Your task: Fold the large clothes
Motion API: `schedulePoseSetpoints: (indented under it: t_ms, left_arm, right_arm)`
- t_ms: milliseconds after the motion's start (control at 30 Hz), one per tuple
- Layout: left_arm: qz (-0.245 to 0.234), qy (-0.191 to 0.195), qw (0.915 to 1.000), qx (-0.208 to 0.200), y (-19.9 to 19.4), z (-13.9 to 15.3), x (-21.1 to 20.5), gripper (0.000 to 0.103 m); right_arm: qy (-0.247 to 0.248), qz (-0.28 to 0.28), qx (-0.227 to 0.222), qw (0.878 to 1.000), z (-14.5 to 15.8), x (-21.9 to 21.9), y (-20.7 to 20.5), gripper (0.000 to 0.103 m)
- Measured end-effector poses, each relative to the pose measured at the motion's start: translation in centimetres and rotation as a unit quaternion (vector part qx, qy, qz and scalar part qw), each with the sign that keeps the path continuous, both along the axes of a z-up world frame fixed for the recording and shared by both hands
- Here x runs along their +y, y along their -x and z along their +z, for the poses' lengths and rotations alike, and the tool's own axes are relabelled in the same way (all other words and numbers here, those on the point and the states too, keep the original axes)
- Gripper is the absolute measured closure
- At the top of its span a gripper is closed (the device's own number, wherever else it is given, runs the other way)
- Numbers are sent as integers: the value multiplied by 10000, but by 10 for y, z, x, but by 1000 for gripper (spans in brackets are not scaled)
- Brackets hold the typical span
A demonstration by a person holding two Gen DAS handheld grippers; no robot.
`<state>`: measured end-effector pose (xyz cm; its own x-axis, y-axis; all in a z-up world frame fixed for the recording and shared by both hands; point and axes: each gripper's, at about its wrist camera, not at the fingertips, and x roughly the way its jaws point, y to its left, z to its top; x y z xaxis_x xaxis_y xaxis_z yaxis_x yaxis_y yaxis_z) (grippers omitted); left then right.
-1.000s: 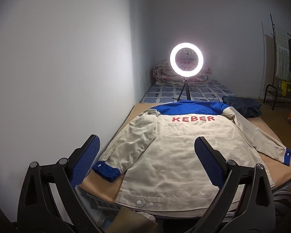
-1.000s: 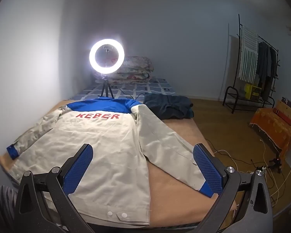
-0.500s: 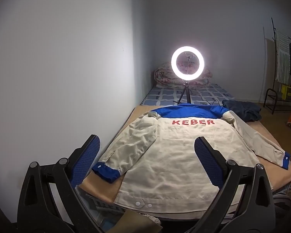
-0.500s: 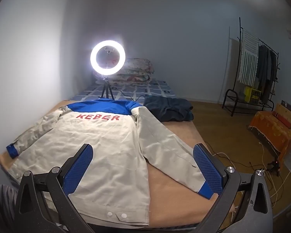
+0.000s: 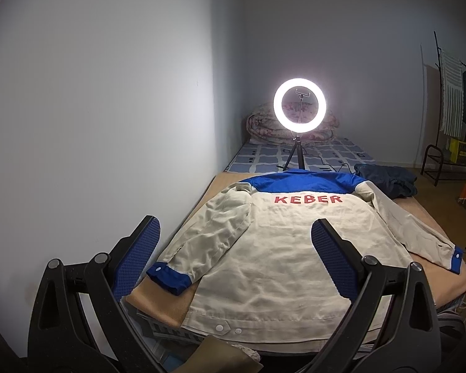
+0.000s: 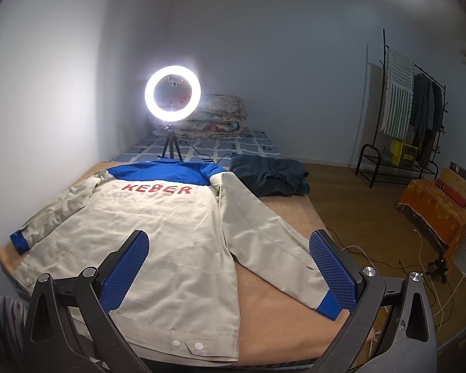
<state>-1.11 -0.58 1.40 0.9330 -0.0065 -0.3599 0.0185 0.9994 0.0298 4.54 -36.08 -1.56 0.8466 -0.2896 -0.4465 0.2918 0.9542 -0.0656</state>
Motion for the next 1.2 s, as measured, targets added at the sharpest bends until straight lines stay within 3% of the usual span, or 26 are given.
schedulePoseSetpoints:
  t_ms: [1200]
  left_arm:
    - [-4, 2, 10000, -19, 1, 2, -1, 3]
  right_arm:
    - [39, 10, 1, 10000, 3, 0, -1, 0]
